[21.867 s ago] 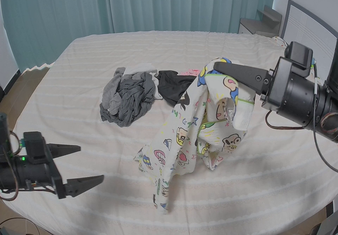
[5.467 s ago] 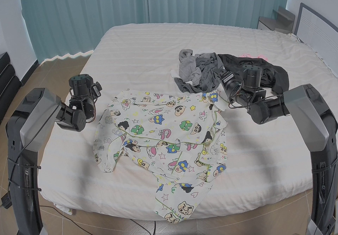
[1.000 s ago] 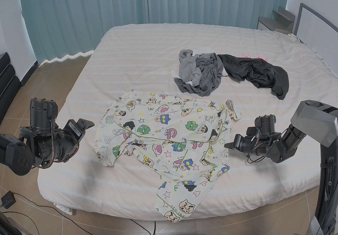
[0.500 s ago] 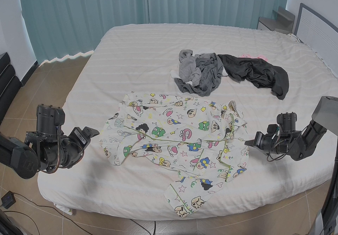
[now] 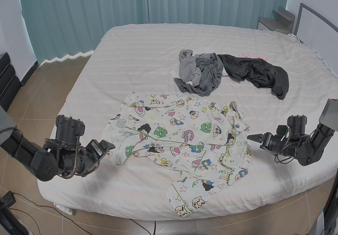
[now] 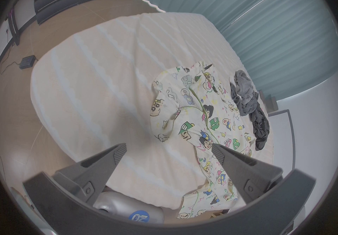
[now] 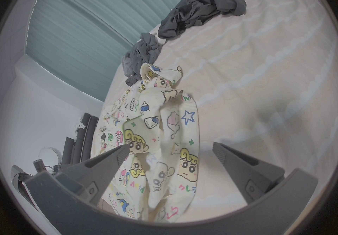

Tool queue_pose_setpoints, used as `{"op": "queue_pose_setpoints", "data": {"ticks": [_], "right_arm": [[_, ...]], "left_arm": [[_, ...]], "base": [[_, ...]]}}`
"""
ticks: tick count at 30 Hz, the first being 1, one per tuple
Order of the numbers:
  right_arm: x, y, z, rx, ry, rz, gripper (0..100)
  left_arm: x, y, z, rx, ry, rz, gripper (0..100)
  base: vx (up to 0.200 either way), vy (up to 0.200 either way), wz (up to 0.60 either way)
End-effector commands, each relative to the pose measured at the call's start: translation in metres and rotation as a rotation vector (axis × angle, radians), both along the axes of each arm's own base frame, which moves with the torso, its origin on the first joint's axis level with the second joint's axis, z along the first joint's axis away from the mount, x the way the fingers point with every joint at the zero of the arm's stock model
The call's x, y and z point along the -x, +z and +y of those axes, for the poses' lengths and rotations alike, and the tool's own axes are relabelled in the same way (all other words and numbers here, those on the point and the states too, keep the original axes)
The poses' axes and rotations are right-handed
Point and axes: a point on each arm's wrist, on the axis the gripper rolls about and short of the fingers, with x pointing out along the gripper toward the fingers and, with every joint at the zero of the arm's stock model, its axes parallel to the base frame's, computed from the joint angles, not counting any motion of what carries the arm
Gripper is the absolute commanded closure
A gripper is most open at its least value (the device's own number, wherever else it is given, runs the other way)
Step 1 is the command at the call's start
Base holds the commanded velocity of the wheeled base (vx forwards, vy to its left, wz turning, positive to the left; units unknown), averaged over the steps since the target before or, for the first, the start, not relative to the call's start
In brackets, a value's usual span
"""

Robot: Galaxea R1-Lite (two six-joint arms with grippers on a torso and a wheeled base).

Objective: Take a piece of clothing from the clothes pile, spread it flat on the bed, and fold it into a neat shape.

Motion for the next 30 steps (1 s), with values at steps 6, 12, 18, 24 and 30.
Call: {"op": "queue_pose_setpoints", "data": {"ticks": [6, 12, 18, 24, 30], "right_arm": [[0.048, 0.022, 0.014, -0.106, -0.017, -0.13, 0], [0.078, 0.03, 0.029, -0.141, 0.037, -0.242, 0], [0.092, 0.046, 0.034, -0.139, 0.057, -0.296, 0], [0.098, 0.05, 0.038, -0.143, 0.077, -0.306, 0], [0.097, 0.048, 0.038, -0.142, 0.076, -0.294, 0]], "left_arm": [[-0.06, -0.029, -0.017, -0.038, -0.023, -0.014, 0], [-0.092, -0.037, -0.029, -0.17, -0.188, -0.082, 0], [-0.117, -0.05, -0.028, -0.249, -0.239, -0.105, 0], [-0.126, -0.066, -0.029, -0.295, -0.265, -0.095, 0], [-0.128, -0.063, -0.03, -0.279, -0.264, -0.107, 0]], "base": [[0.0, 0.0, 0.0], [0.0, 0.0, 0.0], [0.0, 0.0, 0.0], [0.0, 0.0, 0.0], [0.0, 0.0, 0.0]]}}
